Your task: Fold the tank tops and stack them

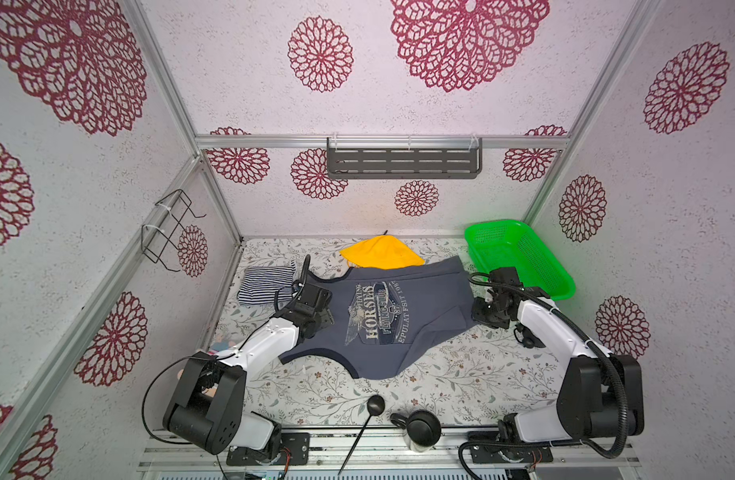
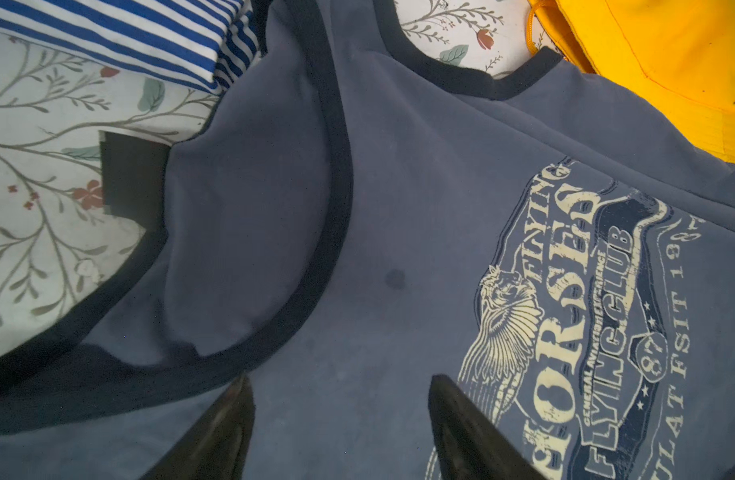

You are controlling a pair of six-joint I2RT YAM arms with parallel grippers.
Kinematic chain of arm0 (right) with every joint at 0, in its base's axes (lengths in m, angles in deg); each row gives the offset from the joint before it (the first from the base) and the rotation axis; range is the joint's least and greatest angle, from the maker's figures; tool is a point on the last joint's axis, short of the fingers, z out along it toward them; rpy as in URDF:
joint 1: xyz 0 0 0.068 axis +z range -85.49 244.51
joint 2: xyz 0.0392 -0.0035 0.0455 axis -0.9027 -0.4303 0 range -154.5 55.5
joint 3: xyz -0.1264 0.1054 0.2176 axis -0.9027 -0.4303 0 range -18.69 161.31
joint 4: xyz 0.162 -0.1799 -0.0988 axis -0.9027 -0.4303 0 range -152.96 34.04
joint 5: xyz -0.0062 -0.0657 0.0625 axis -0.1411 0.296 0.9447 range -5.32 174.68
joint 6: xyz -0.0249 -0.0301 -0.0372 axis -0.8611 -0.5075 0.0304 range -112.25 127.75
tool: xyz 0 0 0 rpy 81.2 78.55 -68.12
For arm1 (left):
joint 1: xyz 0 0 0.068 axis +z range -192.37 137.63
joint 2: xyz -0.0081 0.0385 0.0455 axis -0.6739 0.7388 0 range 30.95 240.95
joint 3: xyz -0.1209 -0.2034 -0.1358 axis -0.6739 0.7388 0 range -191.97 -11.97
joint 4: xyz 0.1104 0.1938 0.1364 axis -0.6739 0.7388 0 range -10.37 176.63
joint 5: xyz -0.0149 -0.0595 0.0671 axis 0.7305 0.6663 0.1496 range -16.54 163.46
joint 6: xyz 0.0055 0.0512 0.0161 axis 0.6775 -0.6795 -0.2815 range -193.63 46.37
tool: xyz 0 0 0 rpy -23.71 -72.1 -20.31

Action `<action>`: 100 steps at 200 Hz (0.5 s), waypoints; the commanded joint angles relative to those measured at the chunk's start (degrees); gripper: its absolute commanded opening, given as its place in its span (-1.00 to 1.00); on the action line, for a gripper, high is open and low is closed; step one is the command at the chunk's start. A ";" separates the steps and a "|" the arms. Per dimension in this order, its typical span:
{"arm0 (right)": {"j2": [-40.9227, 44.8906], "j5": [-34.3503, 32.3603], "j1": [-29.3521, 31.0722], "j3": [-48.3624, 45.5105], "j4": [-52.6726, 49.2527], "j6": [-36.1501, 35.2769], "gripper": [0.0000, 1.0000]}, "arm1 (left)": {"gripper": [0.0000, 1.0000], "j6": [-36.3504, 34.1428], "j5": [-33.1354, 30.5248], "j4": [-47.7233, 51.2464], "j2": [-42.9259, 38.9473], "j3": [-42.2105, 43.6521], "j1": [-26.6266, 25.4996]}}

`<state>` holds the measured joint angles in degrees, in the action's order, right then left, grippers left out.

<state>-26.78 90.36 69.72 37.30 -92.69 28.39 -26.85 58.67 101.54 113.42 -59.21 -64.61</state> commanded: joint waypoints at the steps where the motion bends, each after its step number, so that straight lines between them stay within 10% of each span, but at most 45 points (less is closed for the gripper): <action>1: -0.68 4.89 0.10 -1.97 5.16 -0.30 -0.61 | 0.41 0.28 -1.94 2.14 -2.75 -0.07 0.01; 100: -9.85 9.50 -1.65 -2.97 15.10 -5.21 -0.24 | 0.41 1.12 -2.78 9.11 -15.50 5.36 5.71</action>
<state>-35.52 97.39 68.37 34.11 -79.99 24.35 -26.61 56.40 109.19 99.83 -54.32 -60.04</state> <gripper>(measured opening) 0.381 0.708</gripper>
